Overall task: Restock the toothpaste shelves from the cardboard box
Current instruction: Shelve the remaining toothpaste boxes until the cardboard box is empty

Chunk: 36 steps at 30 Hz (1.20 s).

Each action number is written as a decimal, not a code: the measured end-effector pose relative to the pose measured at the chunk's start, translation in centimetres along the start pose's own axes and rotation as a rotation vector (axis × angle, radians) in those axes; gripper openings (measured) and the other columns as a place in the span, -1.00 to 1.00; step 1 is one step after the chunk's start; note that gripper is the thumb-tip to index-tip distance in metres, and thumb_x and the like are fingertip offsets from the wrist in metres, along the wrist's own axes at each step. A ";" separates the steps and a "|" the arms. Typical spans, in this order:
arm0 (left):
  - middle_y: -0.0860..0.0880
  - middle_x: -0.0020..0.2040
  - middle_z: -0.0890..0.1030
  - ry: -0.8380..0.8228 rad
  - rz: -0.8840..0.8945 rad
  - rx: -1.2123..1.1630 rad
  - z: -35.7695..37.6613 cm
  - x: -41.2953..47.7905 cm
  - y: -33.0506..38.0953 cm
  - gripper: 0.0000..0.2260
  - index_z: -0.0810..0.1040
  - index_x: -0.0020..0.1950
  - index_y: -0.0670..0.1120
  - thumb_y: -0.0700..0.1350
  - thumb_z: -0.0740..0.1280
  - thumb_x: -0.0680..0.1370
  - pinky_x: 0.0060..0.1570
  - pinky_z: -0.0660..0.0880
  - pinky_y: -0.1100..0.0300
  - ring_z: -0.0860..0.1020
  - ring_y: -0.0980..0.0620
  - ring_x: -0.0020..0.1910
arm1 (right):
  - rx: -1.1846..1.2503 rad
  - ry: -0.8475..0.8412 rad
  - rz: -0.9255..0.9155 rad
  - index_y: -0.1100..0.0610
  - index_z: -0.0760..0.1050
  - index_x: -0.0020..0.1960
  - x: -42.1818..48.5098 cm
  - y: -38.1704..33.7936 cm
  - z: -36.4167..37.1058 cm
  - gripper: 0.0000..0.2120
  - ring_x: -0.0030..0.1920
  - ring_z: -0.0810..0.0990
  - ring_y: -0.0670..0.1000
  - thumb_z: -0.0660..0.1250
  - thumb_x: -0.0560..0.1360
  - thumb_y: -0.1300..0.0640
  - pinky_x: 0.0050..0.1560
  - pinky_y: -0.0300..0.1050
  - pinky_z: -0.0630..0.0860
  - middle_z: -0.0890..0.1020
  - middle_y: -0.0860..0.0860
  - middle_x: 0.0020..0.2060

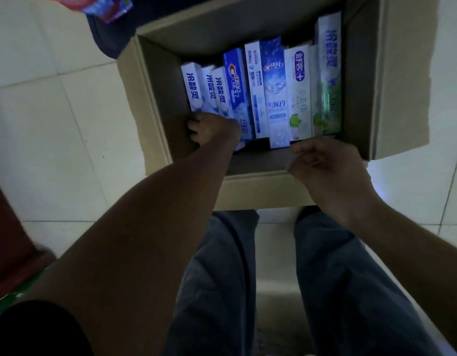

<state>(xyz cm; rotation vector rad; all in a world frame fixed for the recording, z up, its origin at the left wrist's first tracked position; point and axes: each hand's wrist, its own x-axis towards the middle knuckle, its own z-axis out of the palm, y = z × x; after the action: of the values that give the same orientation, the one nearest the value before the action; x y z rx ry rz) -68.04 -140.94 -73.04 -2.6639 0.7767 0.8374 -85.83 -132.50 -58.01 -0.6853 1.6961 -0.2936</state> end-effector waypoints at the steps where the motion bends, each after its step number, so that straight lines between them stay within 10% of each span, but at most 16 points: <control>1: -0.12 0.49 0.26 0.031 -0.031 -0.005 0.4 0.1 0.3 -0.25 0.23 0.55 -0.12 0.01 0.49 0.46 0.37 0.33 -0.01 0.36 -0.19 0.41 | 0.008 0.003 0.008 -0.01 0.65 0.04 0.3 0.3 -0.1 -0.80 -0.04 0.66 0.07 0.38 0.51 0.24 0.05 0.02 0.60 0.70 0.03 -0.08; 12: -0.15 0.29 0.60 0.034 -0.019 -0.329 0.0 0.6 -2.7 -0.58 0.49 0.34 -0.13 -0.11 0.43 0.50 0.19 0.50 0.15 0.60 -0.18 0.25 | 0.015 0.006 0.000 -0.11 0.62 -0.09 1.3 2.3 -1.3 -0.80 -0.17 0.68 0.06 0.41 0.49 0.21 -0.14 -0.07 0.56 0.70 -0.04 -0.22; 15: -0.19 0.03 0.70 -0.129 0.038 -0.621 -4.4 -1.2 -3.7 -0.81 0.62 0.05 -0.17 -0.21 0.52 0.48 -0.02 0.67 -0.09 0.69 -0.23 0.02 | 0.046 0.017 0.021 -0.11 0.64 -0.10 1.1 1.4 -1.9 -0.82 -0.19 0.67 0.00 0.42 0.46 0.18 -0.19 -0.12 0.51 0.70 -0.08 -0.27; 20: -0.14 -0.02 0.75 -0.566 0.083 -0.891 -11.7 -6.0 -5.5 -0.75 0.62 -0.29 0.00 -0.31 0.48 0.50 -0.16 0.64 0.11 0.73 -0.15 -0.01 | 0.165 -0.038 0.030 -0.05 0.63 0.05 0.5 -1.7 -1.3 -0.73 -0.08 0.69 0.02 0.56 0.39 0.14 0.00 -0.10 0.62 0.71 0.02 -0.13; 23: -0.16 0.08 0.74 -0.745 0.040 -0.999 -12.8 -8.0 -5.9 -0.90 0.64 0.04 -0.10 -0.26 0.42 0.56 0.04 0.64 0.02 0.72 -0.11 0.08 | 0.216 -0.133 0.070 -0.02 0.56 0.23 0.0 -3.6 0.3 -0.54 -0.07 0.66 -0.13 0.60 0.38 0.08 -0.24 -0.45 0.49 0.68 -0.01 -0.04; 25: -0.19 0.17 0.70 -0.851 0.000 -1.049 -12.6 -9.4 -5.6 -0.77 0.60 0.25 -0.19 -0.23 0.36 0.60 0.18 0.62 0.02 0.68 -0.11 0.16 | 0.323 -0.203 0.123 0.01 0.58 0.14 -0.3 -4.4 1.3 -0.66 -0.09 0.71 -0.08 0.57 0.42 0.07 -0.16 -0.32 0.58 0.71 -0.07 -0.15; 31: -0.05 0.16 0.72 -0.836 0.061 -0.720 -10.3 -9.5 -3.8 -0.48 0.57 0.34 -0.09 0.16 0.44 0.48 0.16 0.54 0.00 0.66 -0.07 0.19 | 0.445 -0.069 0.165 0.19 0.64 -0.07 -0.1 -3.7 0.7 -0.87 -0.29 0.69 0.12 0.54 0.45 0.18 -0.18 0.00 0.68 0.72 0.23 -0.19; 36: -0.07 0.05 0.59 -0.331 0.250 -0.037 -5.5 -4.1 -2.4 -0.61 0.56 0.25 -0.12 0.06 0.45 0.51 -0.15 0.43 0.21 0.57 -0.08 0.01 | 0.378 0.111 0.072 0.09 0.66 -0.11 0.5 -1.3 -2.2 -0.91 -0.31 0.71 0.04 0.56 0.44 0.15 -0.28 -0.12 0.66 0.75 0.09 -0.22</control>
<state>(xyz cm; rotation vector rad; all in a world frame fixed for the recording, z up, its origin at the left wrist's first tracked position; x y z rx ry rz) -67.03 -139.31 -66.00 -2.3946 1.0243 1.3234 -87.61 -134.17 -57.17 -0.3321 1.7034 -0.5919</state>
